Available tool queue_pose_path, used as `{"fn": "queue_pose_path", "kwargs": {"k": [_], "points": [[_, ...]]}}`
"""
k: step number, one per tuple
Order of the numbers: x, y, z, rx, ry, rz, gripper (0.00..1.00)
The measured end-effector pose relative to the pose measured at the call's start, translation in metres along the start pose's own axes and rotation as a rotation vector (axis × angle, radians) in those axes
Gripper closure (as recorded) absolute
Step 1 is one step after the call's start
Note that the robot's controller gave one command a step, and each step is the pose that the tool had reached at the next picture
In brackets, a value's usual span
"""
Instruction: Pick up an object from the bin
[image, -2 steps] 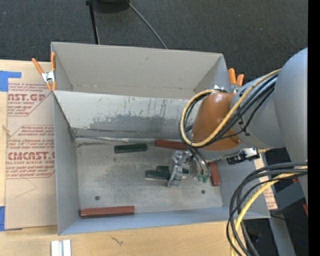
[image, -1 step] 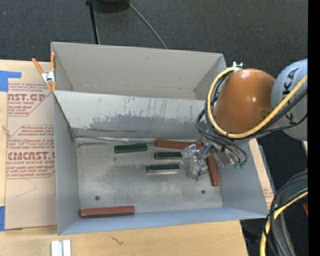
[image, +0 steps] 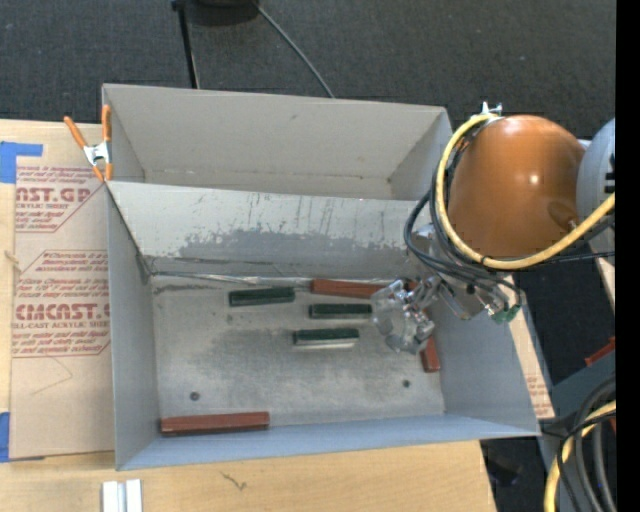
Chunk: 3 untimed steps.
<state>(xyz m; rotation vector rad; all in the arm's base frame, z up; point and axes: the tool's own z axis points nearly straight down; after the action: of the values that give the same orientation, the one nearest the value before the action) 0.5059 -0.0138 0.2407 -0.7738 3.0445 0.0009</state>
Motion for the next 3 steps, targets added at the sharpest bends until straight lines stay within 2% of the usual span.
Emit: {"fn": "queue_pose_path", "kwargs": {"k": [1, 2, 3], "points": [[0.000, 0.013, 0.026, 0.003, -0.006, 0.056, 1.00], [-0.002, -0.068, 0.093, 0.001, -0.001, 0.180, 0.00], [-0.002, -0.068, 0.092, 0.001, -0.001, 0.179, 0.00]]}}
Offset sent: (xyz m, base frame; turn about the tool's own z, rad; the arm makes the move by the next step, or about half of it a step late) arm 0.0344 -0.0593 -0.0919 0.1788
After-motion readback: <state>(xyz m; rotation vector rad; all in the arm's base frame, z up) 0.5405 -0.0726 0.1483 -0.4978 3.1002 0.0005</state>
